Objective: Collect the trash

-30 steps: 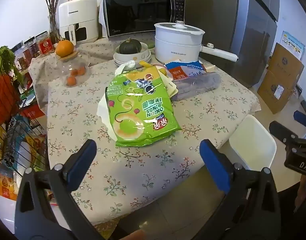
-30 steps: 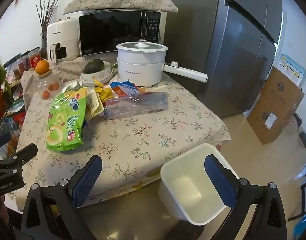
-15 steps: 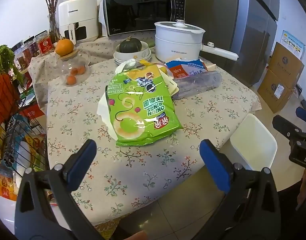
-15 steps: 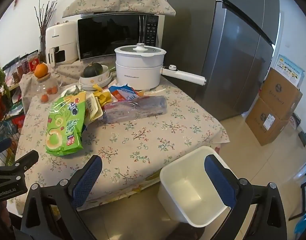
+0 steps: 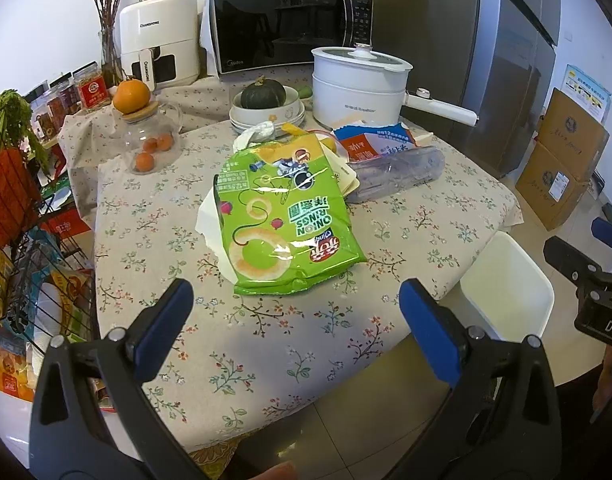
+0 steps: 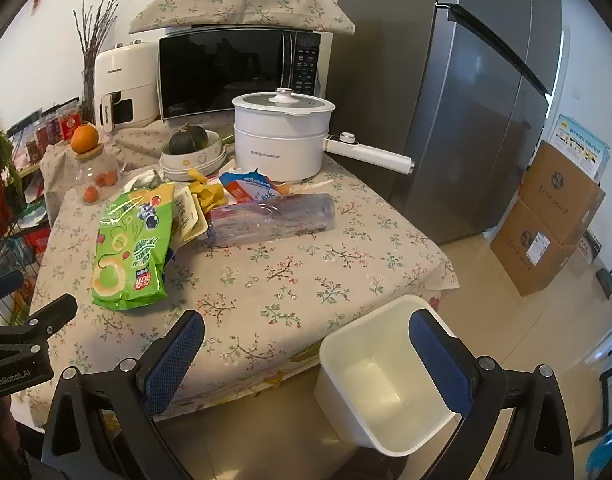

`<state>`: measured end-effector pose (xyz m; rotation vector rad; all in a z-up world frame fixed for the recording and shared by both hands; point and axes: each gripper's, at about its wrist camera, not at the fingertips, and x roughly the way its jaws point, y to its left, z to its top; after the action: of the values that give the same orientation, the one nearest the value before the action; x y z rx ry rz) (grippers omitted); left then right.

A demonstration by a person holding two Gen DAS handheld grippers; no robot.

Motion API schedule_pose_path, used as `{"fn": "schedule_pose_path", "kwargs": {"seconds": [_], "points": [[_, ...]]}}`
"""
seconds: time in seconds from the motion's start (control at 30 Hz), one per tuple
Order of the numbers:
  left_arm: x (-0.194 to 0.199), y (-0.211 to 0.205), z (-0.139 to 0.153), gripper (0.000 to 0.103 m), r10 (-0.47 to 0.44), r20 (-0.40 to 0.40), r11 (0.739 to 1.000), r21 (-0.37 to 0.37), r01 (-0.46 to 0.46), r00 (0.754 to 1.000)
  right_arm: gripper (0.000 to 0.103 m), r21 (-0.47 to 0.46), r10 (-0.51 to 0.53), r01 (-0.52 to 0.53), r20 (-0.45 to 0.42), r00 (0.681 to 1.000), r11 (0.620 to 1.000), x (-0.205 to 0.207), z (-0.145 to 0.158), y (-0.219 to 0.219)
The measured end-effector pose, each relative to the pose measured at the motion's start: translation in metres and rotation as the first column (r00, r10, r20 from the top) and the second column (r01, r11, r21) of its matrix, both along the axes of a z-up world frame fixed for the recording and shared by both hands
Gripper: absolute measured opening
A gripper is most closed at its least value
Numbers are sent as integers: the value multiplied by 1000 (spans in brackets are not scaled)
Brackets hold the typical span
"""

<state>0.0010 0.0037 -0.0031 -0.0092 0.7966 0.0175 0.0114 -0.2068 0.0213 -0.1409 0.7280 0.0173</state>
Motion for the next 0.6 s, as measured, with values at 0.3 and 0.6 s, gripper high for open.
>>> {"fn": "schedule_pose_path", "kwargs": {"seconds": [0.3, 0.6], "points": [[2, -4, 0, 102, 3, 4, 1000, 3, -4, 1000, 103, 1, -1, 1, 1, 1000, 1000, -1, 0, 0], [-1, 1, 1, 102, 2, 6, 1000, 0, -2, 1000, 103, 2, -3, 3, 1, 1000, 1000, 0, 0, 0]]}}
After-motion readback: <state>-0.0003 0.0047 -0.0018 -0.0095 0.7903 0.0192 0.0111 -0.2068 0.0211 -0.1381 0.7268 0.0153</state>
